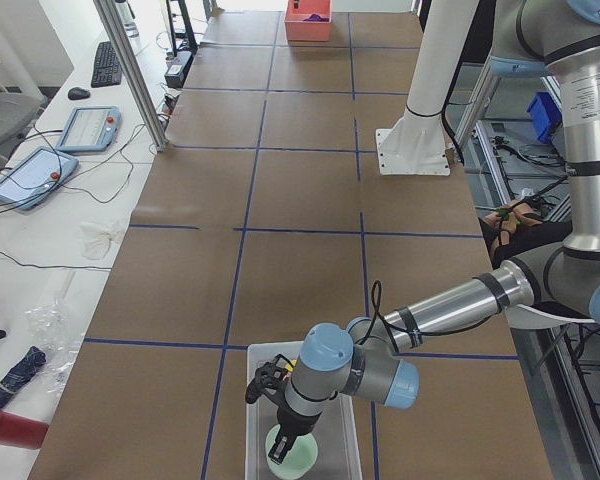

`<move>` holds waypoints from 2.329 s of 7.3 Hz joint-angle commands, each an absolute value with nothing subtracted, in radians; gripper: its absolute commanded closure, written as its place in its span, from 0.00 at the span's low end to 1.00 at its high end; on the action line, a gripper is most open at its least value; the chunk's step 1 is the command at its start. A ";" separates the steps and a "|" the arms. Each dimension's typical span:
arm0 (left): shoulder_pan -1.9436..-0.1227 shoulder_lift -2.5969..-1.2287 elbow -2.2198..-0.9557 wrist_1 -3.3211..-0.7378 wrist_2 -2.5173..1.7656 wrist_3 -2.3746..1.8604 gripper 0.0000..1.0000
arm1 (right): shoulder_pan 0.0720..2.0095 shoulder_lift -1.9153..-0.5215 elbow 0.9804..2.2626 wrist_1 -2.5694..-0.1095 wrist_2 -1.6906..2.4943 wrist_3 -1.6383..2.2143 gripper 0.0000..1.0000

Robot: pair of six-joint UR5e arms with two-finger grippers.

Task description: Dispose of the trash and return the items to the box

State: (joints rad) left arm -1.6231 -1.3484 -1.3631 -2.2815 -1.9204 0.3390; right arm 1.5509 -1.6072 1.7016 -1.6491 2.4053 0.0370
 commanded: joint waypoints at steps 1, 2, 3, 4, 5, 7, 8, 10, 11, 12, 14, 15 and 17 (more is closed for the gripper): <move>-1.631 -1.354 -1.367 -2.280 -1.933 0.334 0.00 | 1.551 -1.606 1.703 -1.649 2.405 0.037 0.00; -1.631 -1.367 -1.370 -2.276 -2.003 0.333 0.00 | 1.551 -1.606 1.706 -1.649 2.405 0.038 0.00; -1.631 -1.382 -1.393 -2.266 -2.058 0.319 0.00 | 1.551 -1.606 1.706 -1.649 2.405 0.038 0.00; -1.631 -1.408 -1.454 -2.179 -2.092 0.245 0.00 | 1.551 -1.605 1.709 -1.649 2.405 0.040 0.00; -1.629 -1.451 -1.524 -2.014 -2.127 0.223 0.00 | 1.551 -1.602 1.710 -1.649 2.405 0.043 0.00; -1.629 -1.540 -1.578 -1.750 -2.234 0.213 0.00 | 1.551 -1.591 1.712 -1.649 2.405 0.043 0.00; -1.628 -1.545 -1.600 -1.699 -2.256 0.115 0.00 | 1.551 -1.591 1.718 -1.649 2.407 0.044 0.00; -1.623 -1.546 -1.623 -1.690 -2.299 0.015 0.00 | 1.551 -1.591 1.720 -1.649 2.408 0.044 0.00; -1.623 -1.546 -1.624 -1.689 -2.299 0.015 0.00 | 1.551 -1.591 1.720 -1.649 2.408 0.044 0.00; -1.621 -1.545 -1.624 -1.689 -2.301 0.015 0.00 | 1.551 -1.589 1.720 -1.649 2.408 0.044 0.00; -1.621 -1.545 -1.624 -1.690 -2.303 0.015 0.00 | 1.551 -1.591 1.720 -1.649 2.408 0.043 0.00; -1.618 -1.545 -1.623 -1.692 -2.303 0.015 0.00 | 1.551 -1.589 1.720 -1.649 2.408 0.043 0.00; -1.612 -1.545 -1.623 -1.694 -2.304 0.017 0.00 | 1.551 -1.591 1.726 -1.649 2.408 0.041 0.00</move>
